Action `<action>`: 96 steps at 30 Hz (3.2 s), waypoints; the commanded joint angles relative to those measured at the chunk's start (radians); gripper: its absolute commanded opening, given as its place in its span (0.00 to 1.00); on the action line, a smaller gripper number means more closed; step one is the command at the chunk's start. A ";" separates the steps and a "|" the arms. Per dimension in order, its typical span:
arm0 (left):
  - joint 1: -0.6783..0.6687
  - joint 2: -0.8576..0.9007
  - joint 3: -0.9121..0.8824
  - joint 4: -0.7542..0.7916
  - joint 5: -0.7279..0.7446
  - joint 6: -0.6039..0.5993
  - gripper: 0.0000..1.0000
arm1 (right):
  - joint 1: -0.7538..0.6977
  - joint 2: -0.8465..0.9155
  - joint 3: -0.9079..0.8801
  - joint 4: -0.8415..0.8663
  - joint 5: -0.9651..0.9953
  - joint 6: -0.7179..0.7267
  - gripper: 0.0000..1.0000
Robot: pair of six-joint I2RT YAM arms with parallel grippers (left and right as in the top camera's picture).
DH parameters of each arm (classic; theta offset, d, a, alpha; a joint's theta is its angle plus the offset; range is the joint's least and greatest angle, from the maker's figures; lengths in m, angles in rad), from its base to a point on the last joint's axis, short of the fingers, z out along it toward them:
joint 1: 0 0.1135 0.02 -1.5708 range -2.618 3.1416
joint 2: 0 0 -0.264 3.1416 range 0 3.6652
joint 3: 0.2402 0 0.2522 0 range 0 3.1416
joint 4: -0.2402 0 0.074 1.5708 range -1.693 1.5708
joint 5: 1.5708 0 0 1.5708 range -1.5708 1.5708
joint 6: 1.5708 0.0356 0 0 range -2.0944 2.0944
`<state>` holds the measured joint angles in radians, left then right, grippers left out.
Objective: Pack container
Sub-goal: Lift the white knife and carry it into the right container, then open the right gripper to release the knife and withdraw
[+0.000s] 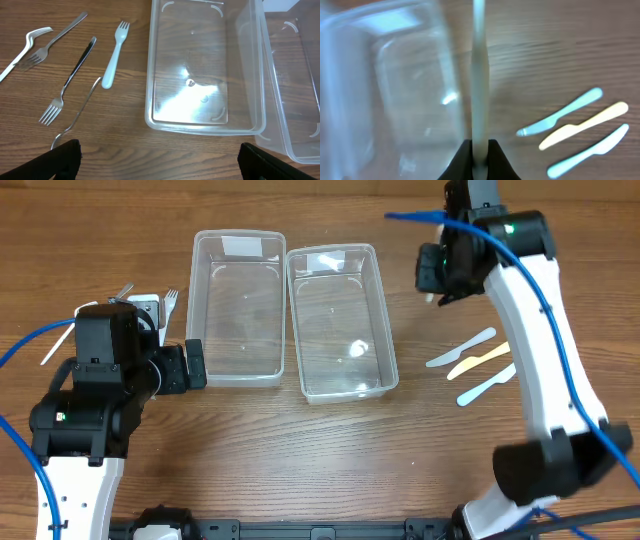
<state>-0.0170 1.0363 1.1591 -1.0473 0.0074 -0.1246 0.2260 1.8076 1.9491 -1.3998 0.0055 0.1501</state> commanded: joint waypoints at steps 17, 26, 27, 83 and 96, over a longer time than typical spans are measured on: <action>0.010 0.003 0.025 0.005 0.004 -0.003 1.00 | 0.295 -0.027 -0.381 0.163 -0.124 -0.091 0.04; 0.010 0.003 0.025 0.005 0.005 -0.003 1.00 | 0.295 -0.027 -0.477 0.225 -0.128 -0.091 0.23; 0.010 0.003 0.025 0.004 0.005 -0.003 1.00 | 0.295 -0.027 -0.477 0.229 -0.129 -0.091 0.23; 0.010 0.003 0.025 0.004 0.004 -0.003 1.00 | 0.016 -0.161 -0.681 0.175 -0.185 0.188 0.20; 0.010 0.003 0.025 0.004 0.004 -0.003 1.00 | 0.016 -0.161 -0.704 0.216 -0.171 0.193 0.20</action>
<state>-0.0170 1.0363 1.1595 -1.0473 0.0074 -0.1246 0.2428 1.6478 1.2705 -1.2011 -0.1753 0.3401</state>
